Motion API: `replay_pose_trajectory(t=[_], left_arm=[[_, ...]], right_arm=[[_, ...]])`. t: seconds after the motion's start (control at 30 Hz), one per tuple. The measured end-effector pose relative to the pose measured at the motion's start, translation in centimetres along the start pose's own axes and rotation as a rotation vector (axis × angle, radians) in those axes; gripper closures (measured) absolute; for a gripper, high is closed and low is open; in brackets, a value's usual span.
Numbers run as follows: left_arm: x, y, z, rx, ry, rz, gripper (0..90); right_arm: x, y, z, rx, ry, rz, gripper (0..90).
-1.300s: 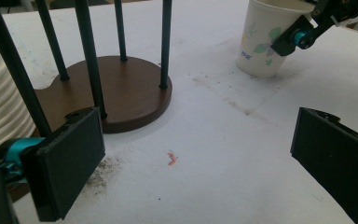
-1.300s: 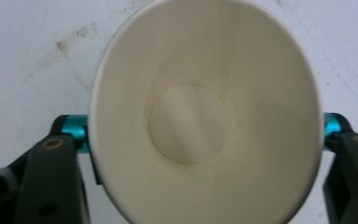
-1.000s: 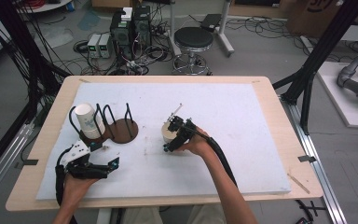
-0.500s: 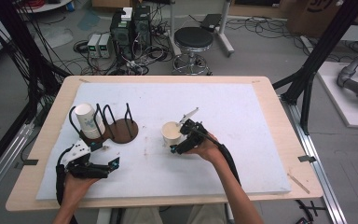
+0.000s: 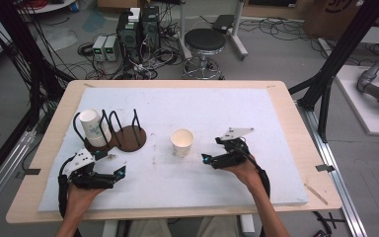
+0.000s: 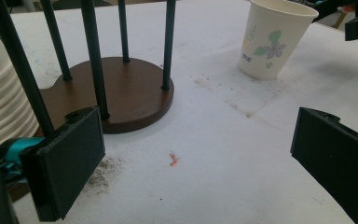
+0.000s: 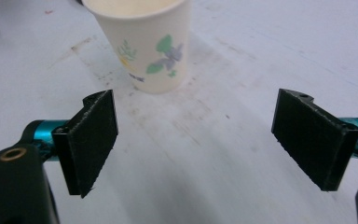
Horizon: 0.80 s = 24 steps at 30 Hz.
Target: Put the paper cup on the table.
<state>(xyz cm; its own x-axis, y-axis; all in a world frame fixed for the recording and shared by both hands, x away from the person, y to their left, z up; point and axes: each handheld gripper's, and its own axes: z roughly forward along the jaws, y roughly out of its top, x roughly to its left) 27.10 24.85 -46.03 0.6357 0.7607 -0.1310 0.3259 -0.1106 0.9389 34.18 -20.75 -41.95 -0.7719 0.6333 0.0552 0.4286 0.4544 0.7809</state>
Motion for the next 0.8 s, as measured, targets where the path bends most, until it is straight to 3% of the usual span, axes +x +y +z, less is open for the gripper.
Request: replay_pose_trajectory(t=[0.23,0.4,0.6,0.8], left_arm=[[0.0,0.0,0.0,0.003,0.004,-0.001,2.8],[0.1,0.0,0.0,0.003,0.002,-0.009,2.8],[0.1,0.1,0.2,0.028,0.003,-0.014,2.8],[0.1,0.1,0.1,0.01,0.012,-0.014,2.8]], right_arm=[[-1.3,-4.4,-3.6,-0.149,-0.059,0.073,15.1],[-1.9,-6.7,-5.1,-0.204,-0.096,0.126,15.1],[-2.0,-7.8,-5.9,-0.258,-0.129,0.126,15.1],[-1.8,-8.2,-6.3,-0.292,-0.153,0.12,15.2]])
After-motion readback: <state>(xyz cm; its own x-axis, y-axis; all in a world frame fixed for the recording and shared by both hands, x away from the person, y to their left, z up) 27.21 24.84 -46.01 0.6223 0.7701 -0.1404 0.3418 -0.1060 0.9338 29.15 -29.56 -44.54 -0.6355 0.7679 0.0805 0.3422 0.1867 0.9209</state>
